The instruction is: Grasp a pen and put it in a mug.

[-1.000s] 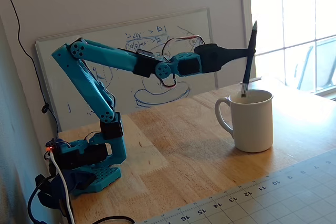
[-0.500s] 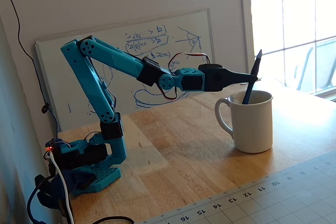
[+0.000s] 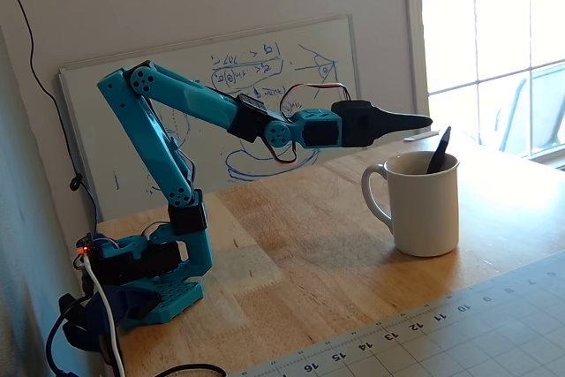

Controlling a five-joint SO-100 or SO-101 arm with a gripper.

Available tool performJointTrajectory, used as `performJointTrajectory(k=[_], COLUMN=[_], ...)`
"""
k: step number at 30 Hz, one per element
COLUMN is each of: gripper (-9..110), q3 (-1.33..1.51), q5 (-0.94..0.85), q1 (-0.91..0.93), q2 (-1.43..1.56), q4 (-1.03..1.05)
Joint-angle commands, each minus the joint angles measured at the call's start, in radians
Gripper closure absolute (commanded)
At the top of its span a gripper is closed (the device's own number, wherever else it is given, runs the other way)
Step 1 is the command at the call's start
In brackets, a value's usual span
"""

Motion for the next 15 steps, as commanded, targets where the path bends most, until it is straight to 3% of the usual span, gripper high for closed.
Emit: performJointTrajectory(k=[1,5,10,15], gripper=[88,88,88,88], q3=[-0.058,-0.063,-0.041,-0.023], q5=[0.008,0.133,0.483,0.787], q1=[0.006,-0.002,-0.008,-0.061], q2=[0.086,0.097,0.189,0.29], q4=[-0.017,-0.017,0.003,0.152])
